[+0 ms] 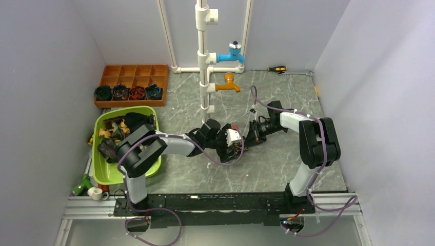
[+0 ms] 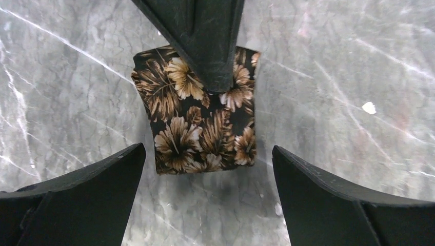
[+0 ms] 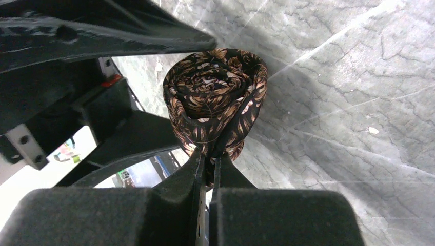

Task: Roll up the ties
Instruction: Pick up the tie at the center of the board.

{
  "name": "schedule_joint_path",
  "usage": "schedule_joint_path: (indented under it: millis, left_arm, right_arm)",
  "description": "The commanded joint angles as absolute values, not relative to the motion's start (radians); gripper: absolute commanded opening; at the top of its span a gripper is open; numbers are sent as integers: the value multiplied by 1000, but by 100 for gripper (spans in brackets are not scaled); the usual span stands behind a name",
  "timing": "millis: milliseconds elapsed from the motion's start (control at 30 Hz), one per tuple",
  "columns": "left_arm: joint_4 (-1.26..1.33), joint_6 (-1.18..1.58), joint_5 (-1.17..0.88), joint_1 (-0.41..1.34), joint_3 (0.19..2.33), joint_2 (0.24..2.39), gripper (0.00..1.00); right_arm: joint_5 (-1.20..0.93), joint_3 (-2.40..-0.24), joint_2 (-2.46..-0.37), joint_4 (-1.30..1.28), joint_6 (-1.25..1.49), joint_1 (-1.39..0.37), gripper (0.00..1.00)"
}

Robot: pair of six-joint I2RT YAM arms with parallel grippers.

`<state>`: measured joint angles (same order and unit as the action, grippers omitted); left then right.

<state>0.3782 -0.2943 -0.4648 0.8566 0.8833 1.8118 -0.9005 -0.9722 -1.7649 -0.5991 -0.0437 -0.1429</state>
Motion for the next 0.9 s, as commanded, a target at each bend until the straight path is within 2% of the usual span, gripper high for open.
schedule_joint_path:
  millis: [0, 133, 333, 433, 533, 567, 633, 667, 700, 767, 800, 867]
  left_arm:
    - [458, -296, -378, 868, 946, 1885, 99]
    - [502, -279, -328, 870, 959, 1941, 99]
    - [536, -292, -422, 893, 966, 1975, 98]
    - [517, -277, -473, 895, 976, 1986, 78]
    - [488, -276, -480, 894, 974, 1975, 53]
    - [485, -281, -481, 894, 966, 1966, 48]
    - [457, -295, -475, 894, 954, 1941, 44]
    - [435, -298, -471, 896, 954, 1929, 45]
    - [412, -300, -462, 895, 955, 1916, 50]
    - [371, -295, -430, 895, 955, 1873, 78]
    - [359, -284, -402, 893, 947, 1844, 96]
    - [348, -273, -375, 880, 910, 1759, 99]
  right_arm:
    - [-948, -964, -1712, -579, -32, -149, 0]
    - [-951, -951, -1712, -567, -23, -149, 0]
    - [-963, -937, -1712, -547, -5, -154, 0]
    - [-973, -942, -1706, -550, -4, -155, 0]
    - [-983, -943, -1694, -559, -5, -156, 0]
    - [-981, -941, -1692, -560, -6, -156, 0]
    - [-976, -940, -1688, -564, -9, -155, 0]
    - [-974, -939, -1686, -566, -11, -156, 0]
    - [-971, -939, -1685, -567, -11, -154, 0]
    - [-963, -941, -1679, -571, -12, -154, 0]
    - [-961, -944, -1674, -574, -13, -156, 0]
    - [-963, -949, -1657, -581, -14, -153, 0]
